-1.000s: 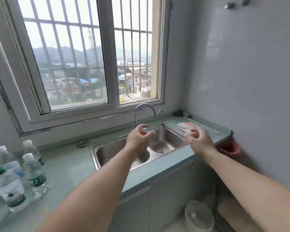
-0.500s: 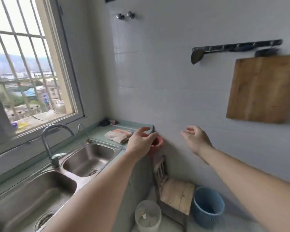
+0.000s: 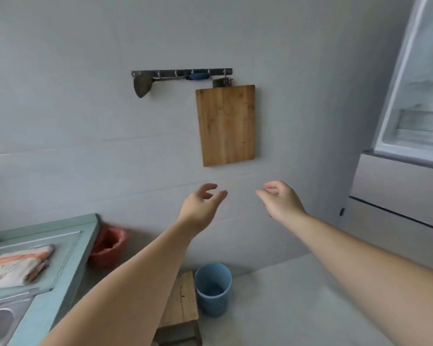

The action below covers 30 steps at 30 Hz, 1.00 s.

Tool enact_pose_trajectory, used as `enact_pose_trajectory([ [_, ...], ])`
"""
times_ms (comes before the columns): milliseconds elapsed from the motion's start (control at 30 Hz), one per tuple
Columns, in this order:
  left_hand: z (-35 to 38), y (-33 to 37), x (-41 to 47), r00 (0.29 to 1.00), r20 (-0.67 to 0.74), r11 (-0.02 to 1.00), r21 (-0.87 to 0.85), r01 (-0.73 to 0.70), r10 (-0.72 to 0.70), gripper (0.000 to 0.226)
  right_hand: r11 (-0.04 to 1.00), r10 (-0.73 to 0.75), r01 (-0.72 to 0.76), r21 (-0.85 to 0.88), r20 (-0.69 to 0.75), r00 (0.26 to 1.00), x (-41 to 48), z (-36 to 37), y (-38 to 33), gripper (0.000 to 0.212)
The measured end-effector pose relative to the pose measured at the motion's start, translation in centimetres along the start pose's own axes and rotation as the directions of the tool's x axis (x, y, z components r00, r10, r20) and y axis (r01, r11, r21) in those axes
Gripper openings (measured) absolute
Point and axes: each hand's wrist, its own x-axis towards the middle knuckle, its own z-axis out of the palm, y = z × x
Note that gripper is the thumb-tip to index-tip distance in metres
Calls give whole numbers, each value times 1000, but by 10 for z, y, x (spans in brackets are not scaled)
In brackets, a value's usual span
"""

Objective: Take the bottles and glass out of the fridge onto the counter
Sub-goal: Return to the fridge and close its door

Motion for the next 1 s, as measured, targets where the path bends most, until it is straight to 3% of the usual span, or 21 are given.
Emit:
enact_pose_trajectory([
  [233, 91, 56, -7, 971, 220, 991, -117, -70, 95, 42, 996, 70, -82, -43, -235, 970, -21, -105, 24, 37],
  [500, 197, 126, -49, 883, 407, 967, -190, -167, 233, 42, 984, 137, -174, -39, -459, 878, -67, -232, 51, 38],
  [633, 236, 157, -74, 842, 461, 955, -217, -200, 281, 44, 983, 145, -182, -25, -501, 853, -81, -286, 62, 39],
  [867, 284, 200, -92, 836, 454, 948, -214, -235, 309, 45, 993, 108, -121, 7, -501, 859, -77, -346, 72, 40],
  [1000, 317, 220, -92, 814, 480, 944, -216, -250, 326, 45, 988, 137, -156, 5, -509, 850, -76, -373, 88, 43],
])
